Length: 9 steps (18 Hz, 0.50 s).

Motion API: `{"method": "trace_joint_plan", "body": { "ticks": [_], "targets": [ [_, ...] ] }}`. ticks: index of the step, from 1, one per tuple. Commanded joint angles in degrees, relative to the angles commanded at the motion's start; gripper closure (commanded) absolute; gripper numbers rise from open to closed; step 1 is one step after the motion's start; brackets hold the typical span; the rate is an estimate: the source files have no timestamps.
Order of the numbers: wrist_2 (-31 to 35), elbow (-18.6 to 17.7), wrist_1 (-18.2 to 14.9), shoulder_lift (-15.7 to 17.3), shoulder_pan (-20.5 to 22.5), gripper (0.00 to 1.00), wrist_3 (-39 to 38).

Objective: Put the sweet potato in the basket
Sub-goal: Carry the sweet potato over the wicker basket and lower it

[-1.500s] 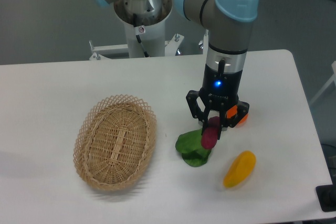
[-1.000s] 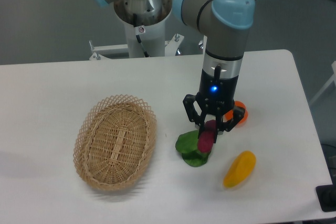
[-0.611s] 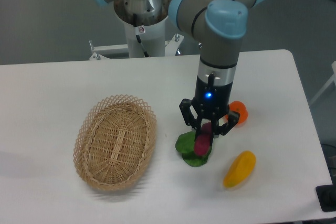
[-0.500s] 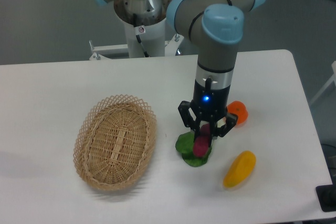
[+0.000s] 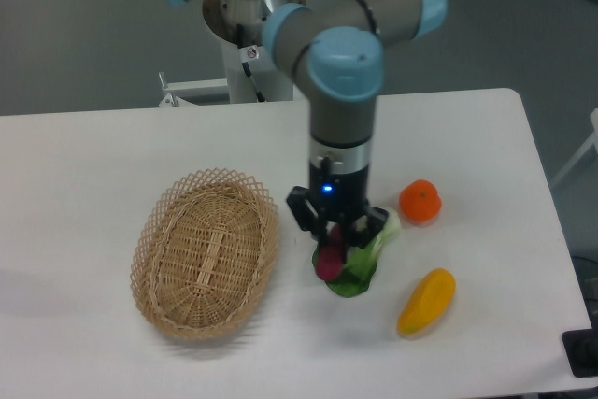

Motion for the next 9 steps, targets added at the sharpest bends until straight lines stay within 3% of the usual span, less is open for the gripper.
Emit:
{"method": "trace_joint_plan", "body": {
  "ticks": [3,6,9],
  "targets": [
    [3.94,-4.48,0.35,1.06,-4.65,0.66,-2.2],
    [8.6,-5.9,0.35,0.36,-9.66,0.66,-3.95],
    [9.49,-5.72,0.61,-2.09,-13.36,0.66,-10.79]
  ]
}}
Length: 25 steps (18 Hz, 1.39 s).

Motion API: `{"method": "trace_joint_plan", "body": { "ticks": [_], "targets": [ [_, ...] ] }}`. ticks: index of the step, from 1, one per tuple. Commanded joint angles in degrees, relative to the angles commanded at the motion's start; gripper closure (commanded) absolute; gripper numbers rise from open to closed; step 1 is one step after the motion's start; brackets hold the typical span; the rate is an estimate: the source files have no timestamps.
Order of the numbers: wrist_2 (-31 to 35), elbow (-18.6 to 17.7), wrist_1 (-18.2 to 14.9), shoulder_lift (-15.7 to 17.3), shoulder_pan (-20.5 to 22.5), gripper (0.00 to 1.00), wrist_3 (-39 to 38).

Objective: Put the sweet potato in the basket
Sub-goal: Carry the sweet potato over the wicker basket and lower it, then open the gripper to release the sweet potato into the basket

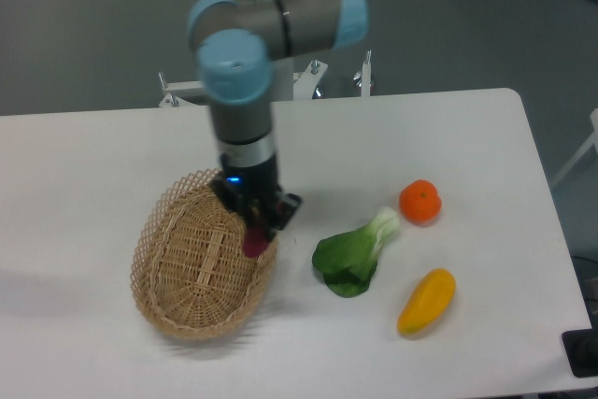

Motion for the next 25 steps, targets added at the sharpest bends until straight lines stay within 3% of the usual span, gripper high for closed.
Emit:
{"method": "trace_joint_plan", "body": {
  "ticks": [6,13,17,20,23,25],
  "targets": [
    [4.74,0.0,2.9,-5.28,-4.31,0.66,-4.77],
    [6.23,-0.09,2.9,-7.91,-5.28,0.65,-4.94],
    [6.5,0.0,2.9,-7.92,-5.28,0.59,-4.86],
    [6.5,0.0,2.9,-8.01,-5.28,0.48,-4.77],
    [7.12,0.52,2.81,-7.74,-5.28,0.06,-4.77],
    [7.65,0.96,2.55,-7.13,-5.28,0.0,-4.94]
  ]
}}
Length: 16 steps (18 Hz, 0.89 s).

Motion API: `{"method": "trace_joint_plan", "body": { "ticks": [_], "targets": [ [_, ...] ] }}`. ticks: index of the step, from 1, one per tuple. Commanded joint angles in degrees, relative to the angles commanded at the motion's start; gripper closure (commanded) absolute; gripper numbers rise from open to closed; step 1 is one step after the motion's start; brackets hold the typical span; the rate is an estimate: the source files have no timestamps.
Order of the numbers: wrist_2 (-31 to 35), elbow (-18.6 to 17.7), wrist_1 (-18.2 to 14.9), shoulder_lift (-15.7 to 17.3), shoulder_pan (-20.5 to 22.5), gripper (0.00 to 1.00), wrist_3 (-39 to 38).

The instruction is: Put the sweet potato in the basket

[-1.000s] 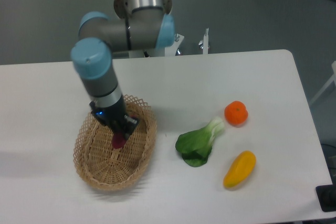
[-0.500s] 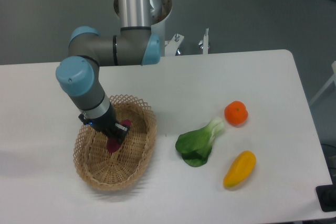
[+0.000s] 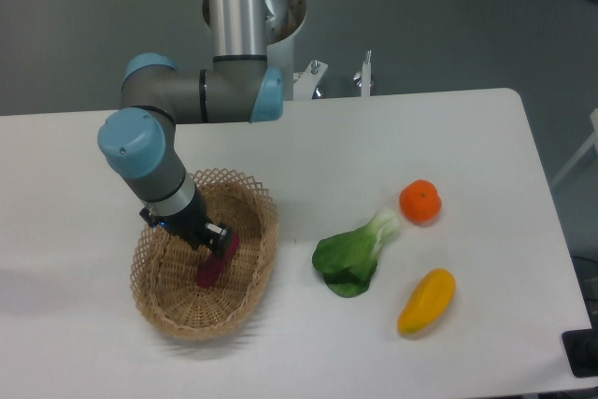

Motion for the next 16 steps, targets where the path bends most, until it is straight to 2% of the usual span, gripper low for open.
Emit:
{"method": "trace_joint_plan", "body": {
  "ticks": [4,8,11,16],
  "targets": [
    [0.17,1.58,-0.09,1.32,0.79,0.0,-0.09],
    [0.0,3.07,0.17,2.2,4.21,0.0,0.53],
    [0.09,6.94,-1.05,3.16,7.89,0.0,1.49],
    [-0.08,6.51,-3.07,7.02,12.91,0.0,17.28]
  ]
}}
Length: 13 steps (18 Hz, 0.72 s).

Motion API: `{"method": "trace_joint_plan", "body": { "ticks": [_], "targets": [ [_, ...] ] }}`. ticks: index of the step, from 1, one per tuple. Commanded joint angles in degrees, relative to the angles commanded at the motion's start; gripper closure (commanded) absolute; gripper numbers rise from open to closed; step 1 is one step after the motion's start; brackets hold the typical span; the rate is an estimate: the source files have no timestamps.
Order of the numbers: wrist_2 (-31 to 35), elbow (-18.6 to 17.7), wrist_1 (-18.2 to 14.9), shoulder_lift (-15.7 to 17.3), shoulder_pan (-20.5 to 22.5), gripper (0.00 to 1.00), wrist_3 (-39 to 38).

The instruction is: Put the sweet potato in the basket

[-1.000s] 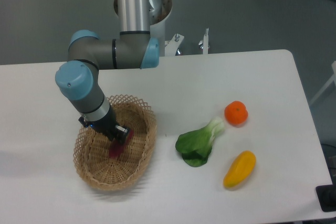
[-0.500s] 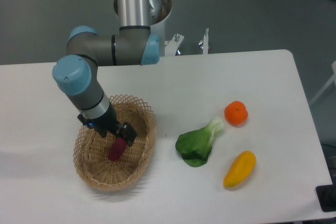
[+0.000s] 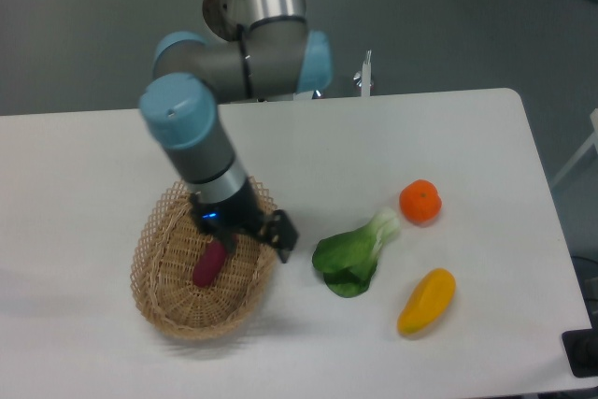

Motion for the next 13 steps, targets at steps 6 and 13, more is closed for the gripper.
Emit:
{"method": "trace_joint_plan", "body": {
  "ticks": [6,13],
  "targets": [
    [-2.9,0.79,-11.76,5.8,4.83,0.0,14.87],
    [-7.21,1.49,-15.83,9.06,9.15,0.0,22.01]
  ]
}}
